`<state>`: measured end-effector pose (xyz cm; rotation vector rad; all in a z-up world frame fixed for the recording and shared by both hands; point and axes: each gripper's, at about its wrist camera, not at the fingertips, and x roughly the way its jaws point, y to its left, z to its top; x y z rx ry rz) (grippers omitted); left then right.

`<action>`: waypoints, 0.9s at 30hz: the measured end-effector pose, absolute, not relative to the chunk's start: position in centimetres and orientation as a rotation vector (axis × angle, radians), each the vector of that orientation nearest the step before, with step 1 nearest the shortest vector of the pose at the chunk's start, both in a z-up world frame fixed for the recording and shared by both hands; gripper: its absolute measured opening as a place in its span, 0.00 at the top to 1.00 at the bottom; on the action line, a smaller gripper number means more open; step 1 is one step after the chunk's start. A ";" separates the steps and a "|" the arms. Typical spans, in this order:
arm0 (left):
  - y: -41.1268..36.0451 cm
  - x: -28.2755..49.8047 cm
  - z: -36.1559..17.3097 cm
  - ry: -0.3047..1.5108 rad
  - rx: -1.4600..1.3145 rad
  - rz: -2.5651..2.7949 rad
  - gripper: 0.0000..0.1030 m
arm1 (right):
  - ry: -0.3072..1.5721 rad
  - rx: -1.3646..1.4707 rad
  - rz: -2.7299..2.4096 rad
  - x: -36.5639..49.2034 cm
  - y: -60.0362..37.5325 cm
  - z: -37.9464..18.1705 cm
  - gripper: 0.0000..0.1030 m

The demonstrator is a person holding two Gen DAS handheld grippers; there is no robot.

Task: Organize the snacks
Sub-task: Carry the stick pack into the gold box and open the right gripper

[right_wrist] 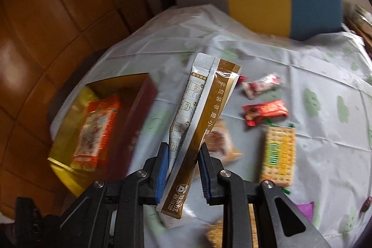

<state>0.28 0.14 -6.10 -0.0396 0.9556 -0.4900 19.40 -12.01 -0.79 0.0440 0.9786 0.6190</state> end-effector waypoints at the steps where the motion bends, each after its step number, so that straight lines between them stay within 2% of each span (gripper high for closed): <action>1: 0.2 0.3 -6.1 0.958 -0.041 -0.491 0.81 | 0.987 0.049 0.662 19.3 -11.2 -0.4 0.76; 8: 0.7 0.4 -6.4 0.974 -0.064 -0.488 0.81 | 1.067 0.074 0.871 19.8 -4.2 0.8 0.75; 10: 0.8 0.4 -6.5 0.977 -0.068 -0.484 0.81 | 1.088 0.060 0.910 20.0 -2.0 0.7 0.72; 12: 1.1 0.4 -6.5 0.977 -0.082 -0.481 0.81 | 1.079 0.025 0.892 20.2 -0.7 0.5 0.65; 14: 1.4 0.5 -6.6 0.980 -0.089 -0.477 0.81 | 1.101 0.049 0.888 20.4 -0.1 0.1 0.65; 27: 0.8 0.6 -7.2 1.000 -0.082 -0.472 0.81 | 1.043 0.040 0.729 18.7 -5.7 -1.2 0.65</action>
